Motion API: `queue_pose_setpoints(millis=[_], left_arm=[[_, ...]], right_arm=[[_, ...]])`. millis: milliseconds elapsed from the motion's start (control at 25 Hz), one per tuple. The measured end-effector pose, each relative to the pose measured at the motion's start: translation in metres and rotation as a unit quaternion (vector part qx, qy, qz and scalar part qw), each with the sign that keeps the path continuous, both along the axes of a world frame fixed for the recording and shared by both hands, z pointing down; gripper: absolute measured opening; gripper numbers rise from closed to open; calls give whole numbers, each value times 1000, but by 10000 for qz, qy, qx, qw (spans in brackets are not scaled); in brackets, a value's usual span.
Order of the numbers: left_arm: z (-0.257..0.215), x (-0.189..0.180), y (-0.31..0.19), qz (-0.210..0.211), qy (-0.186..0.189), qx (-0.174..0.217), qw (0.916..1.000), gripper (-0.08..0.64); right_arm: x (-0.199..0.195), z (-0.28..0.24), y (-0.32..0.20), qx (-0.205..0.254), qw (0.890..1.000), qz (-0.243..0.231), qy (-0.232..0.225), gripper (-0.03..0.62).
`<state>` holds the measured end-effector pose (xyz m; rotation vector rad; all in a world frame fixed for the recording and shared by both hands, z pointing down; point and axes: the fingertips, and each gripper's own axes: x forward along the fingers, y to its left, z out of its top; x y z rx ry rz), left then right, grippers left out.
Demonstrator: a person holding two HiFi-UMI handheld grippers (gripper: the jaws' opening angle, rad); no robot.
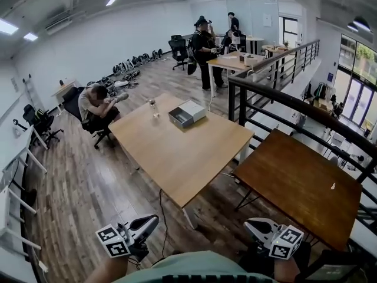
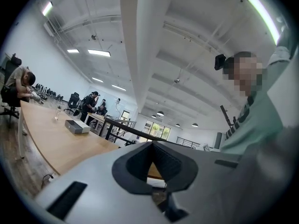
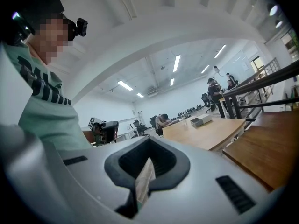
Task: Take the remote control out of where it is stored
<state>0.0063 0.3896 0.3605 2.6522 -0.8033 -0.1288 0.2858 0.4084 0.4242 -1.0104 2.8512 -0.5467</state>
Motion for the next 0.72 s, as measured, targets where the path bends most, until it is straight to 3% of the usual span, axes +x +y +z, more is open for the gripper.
queue_pose_setpoints(millis=[160, 320, 520, 720], left_arm=[[16, -26, -32, 3, 167, -142, 9998, -3], [26, -60, -81, 223, 306, -14, 9993, -3], [15, -134, -157, 408, 326, 234, 9984, -3], [18, -200, -216, 511, 301, 233, 9980, -3]], right_arm=[[-35, 1, -31, -30, 9996, -161, 217, -6], [-74, -11, -83, 22, 9989, -20, 469, -6], [-147, -43, -155, 163, 9983, 125, 538, -6], [-199, -56, -212, 178, 9975, 376, 567, -6]])
